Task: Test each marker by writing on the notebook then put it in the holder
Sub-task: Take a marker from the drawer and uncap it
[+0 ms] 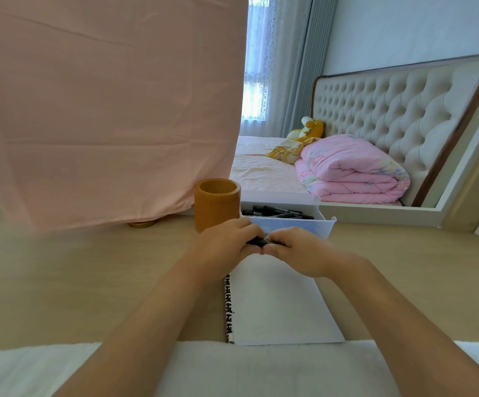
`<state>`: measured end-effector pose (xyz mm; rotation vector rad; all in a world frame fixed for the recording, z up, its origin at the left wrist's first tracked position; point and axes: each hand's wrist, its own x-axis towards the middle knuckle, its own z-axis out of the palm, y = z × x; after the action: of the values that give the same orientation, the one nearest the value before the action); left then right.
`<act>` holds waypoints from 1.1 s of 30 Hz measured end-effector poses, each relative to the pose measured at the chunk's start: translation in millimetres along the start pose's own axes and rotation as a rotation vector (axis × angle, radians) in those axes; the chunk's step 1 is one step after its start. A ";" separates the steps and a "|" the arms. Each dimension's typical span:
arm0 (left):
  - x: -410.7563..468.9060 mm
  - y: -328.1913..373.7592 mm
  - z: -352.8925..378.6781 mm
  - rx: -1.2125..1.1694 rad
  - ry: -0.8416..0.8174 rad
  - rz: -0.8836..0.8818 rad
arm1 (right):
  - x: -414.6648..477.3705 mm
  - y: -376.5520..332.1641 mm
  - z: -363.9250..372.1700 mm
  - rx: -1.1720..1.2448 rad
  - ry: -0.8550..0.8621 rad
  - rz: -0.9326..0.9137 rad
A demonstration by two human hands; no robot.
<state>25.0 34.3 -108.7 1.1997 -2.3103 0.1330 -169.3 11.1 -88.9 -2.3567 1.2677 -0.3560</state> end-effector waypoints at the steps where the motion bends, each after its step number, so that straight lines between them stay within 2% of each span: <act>1: 1.2 0.0 0.8 0.012 -0.020 -0.009 | -0.4 0.2 -1.1 -0.009 -0.011 0.003; 4: 4.6 -1.3 -1.7 0.003 -0.096 -0.075 | 1.0 1.2 1.5 -0.158 0.065 -0.078; 6: 5.5 -2.7 -6.0 -0.040 -0.121 -0.117 | 3.4 2.7 7.6 -0.288 0.186 -0.172; 9: 3.7 -7.2 -11.7 -0.215 -0.135 -0.213 | 6.1 7.8 10.2 -0.552 0.407 -0.327; 11: 2.0 -11.5 -15.4 -0.337 -0.138 -0.258 | 3.9 4.4 8.8 -0.615 0.444 -0.360; 13: 1.2 -12.9 -17.9 -0.316 -0.151 -0.238 | 0.0 -2.1 8.7 -0.519 0.359 -0.286; 15: 0.7 -11.3 -17.8 -0.230 -0.155 -0.189 | -0.8 -6.0 7.4 -0.294 0.187 -0.153; 17: 0.3 -7.0 -16.3 -0.174 -0.144 -0.142 | -1.4 -6.3 6.2 -0.131 0.097 -0.082; 19: 1.5 -2.9 -14.9 -0.188 -0.144 -0.158 | 0.2 -2.3 3.5 -0.219 0.156 -0.135; 22: 4.2 -2.8 -20.5 -0.326 -0.209 -0.293 | 0.8 2.2 1.2 -0.477 0.404 -0.300; 24: 3.6 -4.3 -26.3 -0.413 -0.239 -0.336 | -0.8 -4.0 1.0 -0.534 0.481 -0.351; 25: 3.4 -4.7 -28.9 -0.386 -0.237 -0.318 | -2.4 -8.3 1.2 -0.495 0.449 -0.329; 28: -0.4 -5.0 -33.1 -0.082 -0.171 -0.147 | -5.0 -15.0 -1.8 -0.161 0.141 -0.111; 29: -3.1 -7.1 -34.3 -0.028 -0.129 -0.118 | -6.2 -13.8 -4.1 -0.102 0.087 -0.064; 33: -21.1 -30.0 -33.0 -0.010 -0.028 -0.205 | -7.9 -1.2 -10.9 -0.059 0.137 -0.035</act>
<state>71.8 42.3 -95.4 1.4324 -2.1930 0.0312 -177.3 15.6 -79.0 -2.4425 1.3167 -0.5051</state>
